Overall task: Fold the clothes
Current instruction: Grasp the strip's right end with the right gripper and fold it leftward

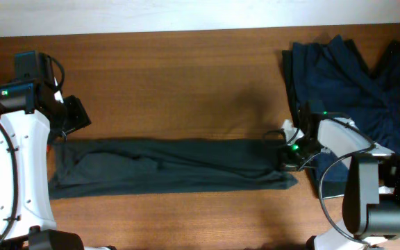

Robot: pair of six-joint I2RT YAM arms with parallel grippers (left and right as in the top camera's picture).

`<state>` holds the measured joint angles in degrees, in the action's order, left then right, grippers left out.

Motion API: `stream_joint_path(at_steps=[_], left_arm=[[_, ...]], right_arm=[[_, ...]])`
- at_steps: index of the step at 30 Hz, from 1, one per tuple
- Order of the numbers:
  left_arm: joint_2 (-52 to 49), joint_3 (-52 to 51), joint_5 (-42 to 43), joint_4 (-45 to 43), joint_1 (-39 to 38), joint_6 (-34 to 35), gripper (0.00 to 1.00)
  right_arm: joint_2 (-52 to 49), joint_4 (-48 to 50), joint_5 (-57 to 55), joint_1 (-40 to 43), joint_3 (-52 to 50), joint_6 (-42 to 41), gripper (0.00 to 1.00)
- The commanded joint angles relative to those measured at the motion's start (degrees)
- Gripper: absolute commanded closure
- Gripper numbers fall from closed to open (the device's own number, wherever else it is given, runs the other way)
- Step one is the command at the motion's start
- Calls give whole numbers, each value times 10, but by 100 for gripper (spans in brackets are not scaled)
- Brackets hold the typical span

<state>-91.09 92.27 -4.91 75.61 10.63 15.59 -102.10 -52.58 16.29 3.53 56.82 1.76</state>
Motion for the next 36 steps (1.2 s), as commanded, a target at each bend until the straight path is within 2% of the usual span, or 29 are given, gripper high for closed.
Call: stream_joint_path(at_steps=[1, 6, 11, 18, 24, 29, 36], left_arm=[[7, 6, 2, 1, 2, -7, 36], [7, 6, 2, 1, 2, -7, 36], [7, 6, 2, 1, 2, -7, 36], [7, 6, 10, 1, 2, -7, 36], [7, 6, 10, 3, 2, -7, 35], [7, 6, 10, 5, 2, -7, 35], [7, 6, 10, 5, 2, -7, 35]], right_arm=[[-5, -51, -76, 40, 81, -31, 96], [-5, -152, -92, 34, 203, -31, 96], [-5, -180, -90, -43, 221, -55, 96], [-5, -117, -90, -212, 221, -133, 96], [-14, -68, -90, -321, 221, -158, 96], [-38, -47, -88, -364, 221, -179, 96], [-42, -14, -42, -377, 221, -188, 96]])
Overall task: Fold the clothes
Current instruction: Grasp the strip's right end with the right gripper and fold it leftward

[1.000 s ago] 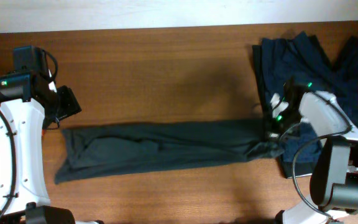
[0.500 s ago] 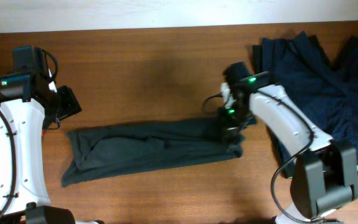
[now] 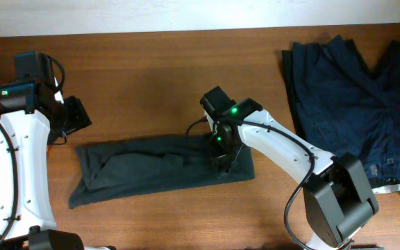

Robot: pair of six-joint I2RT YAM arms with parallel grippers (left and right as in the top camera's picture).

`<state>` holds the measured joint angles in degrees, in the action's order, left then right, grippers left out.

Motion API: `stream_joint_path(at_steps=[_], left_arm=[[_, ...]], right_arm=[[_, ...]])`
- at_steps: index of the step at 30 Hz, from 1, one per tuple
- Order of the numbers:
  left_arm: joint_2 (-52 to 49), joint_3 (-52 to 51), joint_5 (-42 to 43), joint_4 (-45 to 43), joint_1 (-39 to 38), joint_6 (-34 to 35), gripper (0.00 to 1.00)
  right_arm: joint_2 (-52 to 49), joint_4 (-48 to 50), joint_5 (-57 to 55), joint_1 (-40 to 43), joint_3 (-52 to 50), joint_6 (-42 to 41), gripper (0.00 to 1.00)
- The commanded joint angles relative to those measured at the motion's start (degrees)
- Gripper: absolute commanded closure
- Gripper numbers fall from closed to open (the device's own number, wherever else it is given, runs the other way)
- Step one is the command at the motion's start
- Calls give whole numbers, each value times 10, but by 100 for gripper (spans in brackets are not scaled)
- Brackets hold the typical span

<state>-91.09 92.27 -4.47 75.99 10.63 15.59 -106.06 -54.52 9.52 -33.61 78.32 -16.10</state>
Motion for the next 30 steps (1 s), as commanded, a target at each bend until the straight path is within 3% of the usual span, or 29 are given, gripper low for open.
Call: stream_joint_path(at_steps=[1, 9, 12, 13, 15, 22, 30], left_arm=[[7, 6, 6, 1, 2, -7, 35], [7, 6, 6, 2, 2, -9, 35], [7, 6, 6, 2, 2, -9, 35], [7, 6, 6, 2, 2, -9, 35], [7, 6, 6, 2, 2, -9, 35], [7, 6, 6, 4, 2, -11, 35], [7, -37, 6, 10, 2, -16, 24]], right_arm=[[-2, 5, 28, -6, 6, -9, 96], [-2, 14, 66, -10, 6, -9, 90], [-2, 15, 100, -21, 6, 17, 71], [-2, 14, 145, -28, 6, 74, 50], [-2, 17, 151, -31, 6, 88, 38], [3, -2, 141, 5, 18, 88, 39], [7, -215, 18, 99, 165, 86, 44]])
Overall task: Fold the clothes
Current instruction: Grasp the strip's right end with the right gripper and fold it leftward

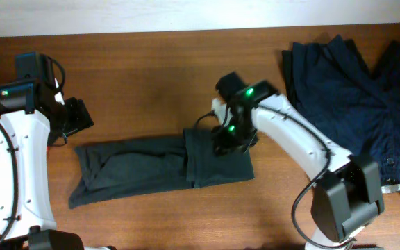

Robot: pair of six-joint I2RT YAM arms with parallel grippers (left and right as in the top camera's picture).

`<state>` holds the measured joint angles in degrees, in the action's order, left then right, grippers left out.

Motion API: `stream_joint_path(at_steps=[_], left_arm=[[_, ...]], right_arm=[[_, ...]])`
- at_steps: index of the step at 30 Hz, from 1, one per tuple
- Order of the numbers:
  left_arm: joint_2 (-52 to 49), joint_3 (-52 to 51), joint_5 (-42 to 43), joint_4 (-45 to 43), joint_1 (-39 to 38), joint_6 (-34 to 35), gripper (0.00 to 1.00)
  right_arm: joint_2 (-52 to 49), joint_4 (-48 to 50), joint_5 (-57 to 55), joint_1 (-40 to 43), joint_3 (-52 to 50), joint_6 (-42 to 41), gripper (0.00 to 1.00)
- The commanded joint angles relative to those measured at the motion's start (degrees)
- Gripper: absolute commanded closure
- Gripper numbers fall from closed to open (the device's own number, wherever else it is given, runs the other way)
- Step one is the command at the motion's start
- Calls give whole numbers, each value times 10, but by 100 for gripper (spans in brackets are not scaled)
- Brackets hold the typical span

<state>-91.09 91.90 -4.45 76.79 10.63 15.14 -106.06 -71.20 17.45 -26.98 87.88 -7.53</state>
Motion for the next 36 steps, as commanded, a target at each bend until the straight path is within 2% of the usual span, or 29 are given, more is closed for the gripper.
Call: stream_joint_path(at_steps=[1, 2, 3, 4, 7, 13, 16, 18, 23, 27, 30, 32, 35, 36], left_arm=[[7, -54, 1, -1, 2, -11, 23], [6, -80, -1, -9, 2, -11, 23], [5, -108, -4, -19, 2, -11, 23], [3, -137, -5, -33, 2, -11, 21], [-2, -205, -5, -80, 2, -16, 18], [-17, -325, -33, -198, 22, -50, 15], [-29, -332, -32, -216, 47, -50, 15], [-43, -332, 2, -224, 64, -66, 15], [-84, -332, 28, -253, 68, -89, 16], [-129, -332, 17, -276, 68, -90, 17], [-163, -332, 19, -286, 68, -90, 30], [-178, -332, 45, -286, 68, -90, 46], [-180, -332, 50, -281, 68, -90, 81], [-180, -331, 50, -279, 68, -90, 87]], right_arm=[[7, -68, -61, 45, 86, -1, 40], [7, -84, -61, 57, 97, -6, 36], [7, -96, -61, 69, 103, -13, 24], [7, -102, -61, 79, 103, -19, 18], [7, -112, -59, 96, 99, -19, 14], [7, -122, -62, 105, 98, -19, 12], [7, -126, -66, 105, 98, -19, 12], [7, -126, -68, 105, 98, -19, 12], [7, -126, -70, 105, 98, -19, 12], [7, -128, -73, 105, 98, -19, 13], [7, -131, -79, 105, 98, -19, 12], [7, -130, -79, 105, 98, -19, 12], [7, -130, -79, 105, 98, -19, 12], [7, -130, -79, 105, 98, -19, 13]])
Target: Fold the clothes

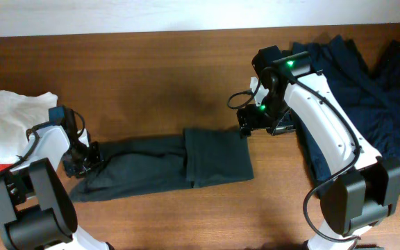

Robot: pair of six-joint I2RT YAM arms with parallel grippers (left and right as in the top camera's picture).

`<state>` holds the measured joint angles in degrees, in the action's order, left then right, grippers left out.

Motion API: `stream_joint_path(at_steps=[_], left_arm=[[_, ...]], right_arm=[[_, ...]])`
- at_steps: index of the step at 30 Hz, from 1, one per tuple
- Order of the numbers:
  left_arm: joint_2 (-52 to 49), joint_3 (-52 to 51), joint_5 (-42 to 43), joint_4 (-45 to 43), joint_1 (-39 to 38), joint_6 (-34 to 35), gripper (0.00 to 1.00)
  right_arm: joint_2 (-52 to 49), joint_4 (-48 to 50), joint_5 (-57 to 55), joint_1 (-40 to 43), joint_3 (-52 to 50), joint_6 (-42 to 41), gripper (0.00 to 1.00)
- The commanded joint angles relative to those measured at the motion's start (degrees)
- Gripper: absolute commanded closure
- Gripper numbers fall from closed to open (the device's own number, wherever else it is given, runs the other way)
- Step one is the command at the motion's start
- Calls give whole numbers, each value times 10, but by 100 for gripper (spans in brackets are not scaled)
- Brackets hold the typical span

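Note:
A dark grey-green garment [144, 170] lies stretched out across the table's middle. Its right end is folded back over itself as a flap [217, 156]. My left gripper [85, 158] is down at the garment's left end, touching the cloth; whether its jaws are shut on it is hidden from above. My right gripper [244, 125] hovers just past the flap's upper right corner, off the cloth, with nothing in it.
A heap of navy clothes [353, 76] covers the right end of the table, under my right arm. A folded white cloth [12, 118] lies at the far left, with a red object at the left edge.
My right gripper has left the folded flap and moved up and right, off the cloth. My left arm has swung down from the table's left side to the garment's left end, uncovering the white cloth.
The garment lay full length, my right gripper at its right end by the navy heap. Then the right gripper was near the middle with that end pulled leftwards. Then the flap lay folded over, and now it is let go while the left gripper meets the left end.

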<state>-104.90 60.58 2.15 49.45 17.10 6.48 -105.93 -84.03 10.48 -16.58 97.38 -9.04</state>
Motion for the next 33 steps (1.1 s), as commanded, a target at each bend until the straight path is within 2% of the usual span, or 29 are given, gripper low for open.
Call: stream_joint_path(at_steps=[1, 3, 7, 9, 11, 15, 18, 21, 24, 33], left_arm=[[-42, -17, -17, -5, 3, -3, 90], [-42, -5, -20, 3, 3, -3, 95], [-42, 75, -52, 59, 4, -3, 96], [-42, 166, -104, 115, 12, -1, 96], [-42, 237, -123, 162, 21, -1, 96], [-42, 355, -123, 251, 31, -1, 96], [-42, 419, -74, 311, 20, -1, 96], [-42, 439, -34, 351, -14, -1, 96], [-42, 437, -33, 376, -89, 11, 96], [-42, 437, -37, 357, -293, 40, 96]], right_arm=[[6, -2, -9, 1, 3, -4, 13], [6, -2, -15, 2, 3, -4, 13], [6, -3, -39, 6, 3, -4, 13], [6, -3, -39, 19, 3, -4, 13], [6, -3, -39, 36, 3, -2, 13], [6, -7, -39, 66, 3, 23, 13], [6, -7, -39, 92, 3, 29, 13], [6, -7, -39, 111, 3, 29, 13], [6, -13, -39, 119, 3, 32, 13], [6, -15, -39, 118, 3, 42, 13]])
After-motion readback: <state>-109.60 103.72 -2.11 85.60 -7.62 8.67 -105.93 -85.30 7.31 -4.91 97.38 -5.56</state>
